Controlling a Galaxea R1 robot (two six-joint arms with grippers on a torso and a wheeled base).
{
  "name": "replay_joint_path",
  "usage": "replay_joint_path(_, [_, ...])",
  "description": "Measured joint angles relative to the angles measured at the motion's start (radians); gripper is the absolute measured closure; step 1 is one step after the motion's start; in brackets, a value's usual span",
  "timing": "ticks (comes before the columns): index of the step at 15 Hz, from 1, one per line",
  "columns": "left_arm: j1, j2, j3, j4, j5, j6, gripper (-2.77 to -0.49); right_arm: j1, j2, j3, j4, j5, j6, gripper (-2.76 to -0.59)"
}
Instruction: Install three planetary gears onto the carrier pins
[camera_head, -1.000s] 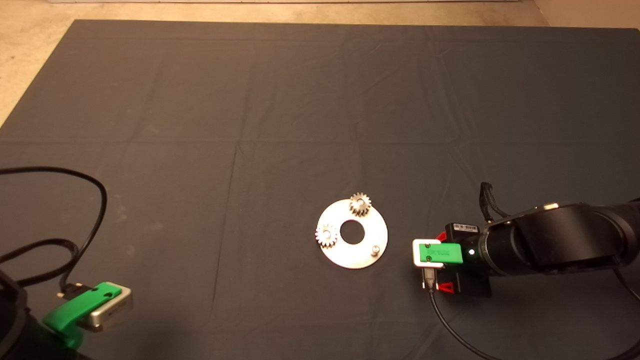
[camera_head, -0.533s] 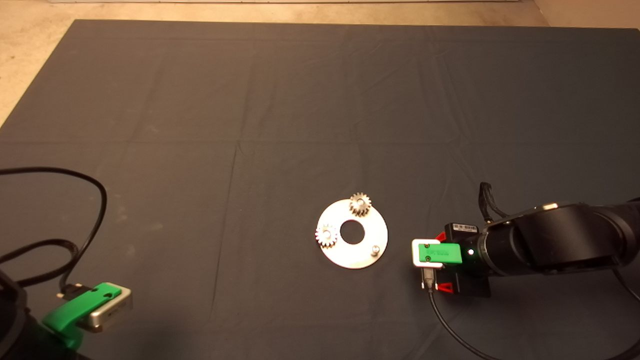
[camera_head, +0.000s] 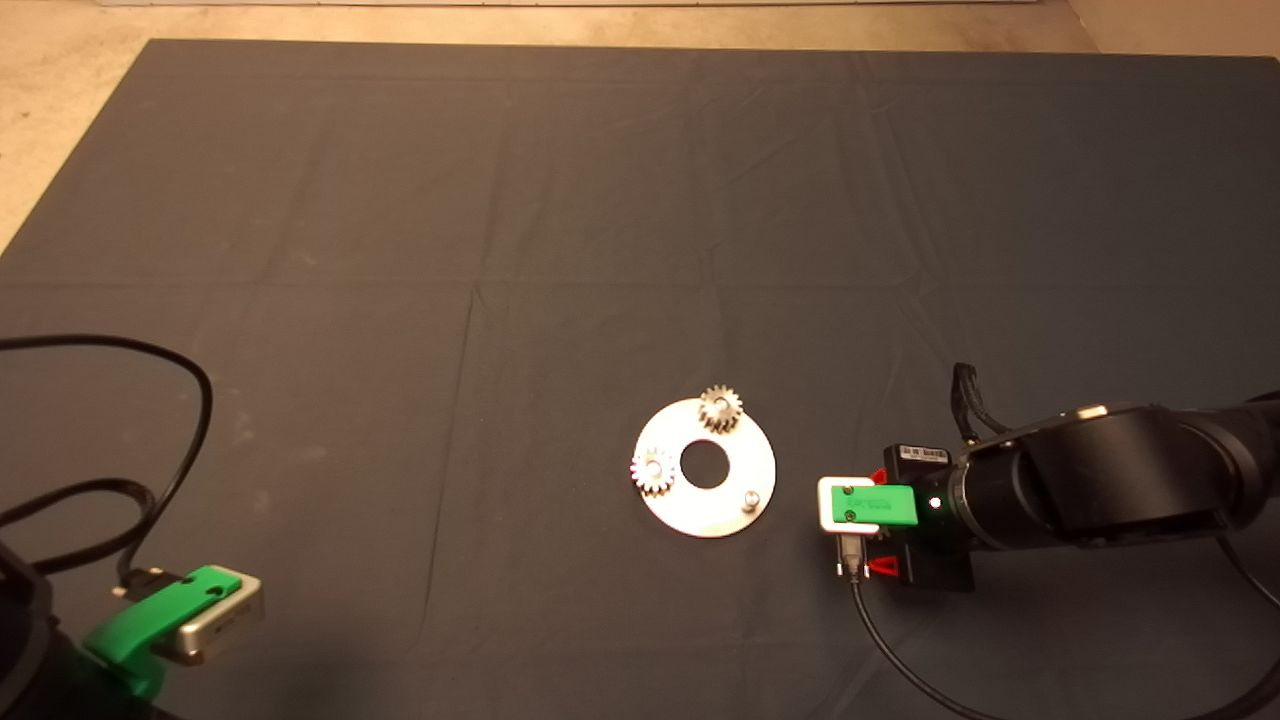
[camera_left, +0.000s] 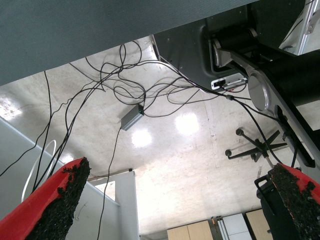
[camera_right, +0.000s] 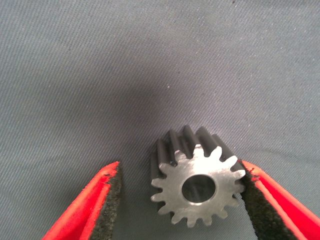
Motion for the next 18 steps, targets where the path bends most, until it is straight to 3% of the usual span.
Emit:
replay_joint_path(12, [0.000,0.000,0.000,-0.010,0.000,0.000,-2.62,0.000,0.005,-0.023,-0.002,0.000,0.000,-1.17])
replay_joint_path(18, [0.000,0.000,0.000,-0.011,0.000,0.000,-2.62,0.000,0.007,-0.023,-0.002,-0.001,0.020,-1.12])
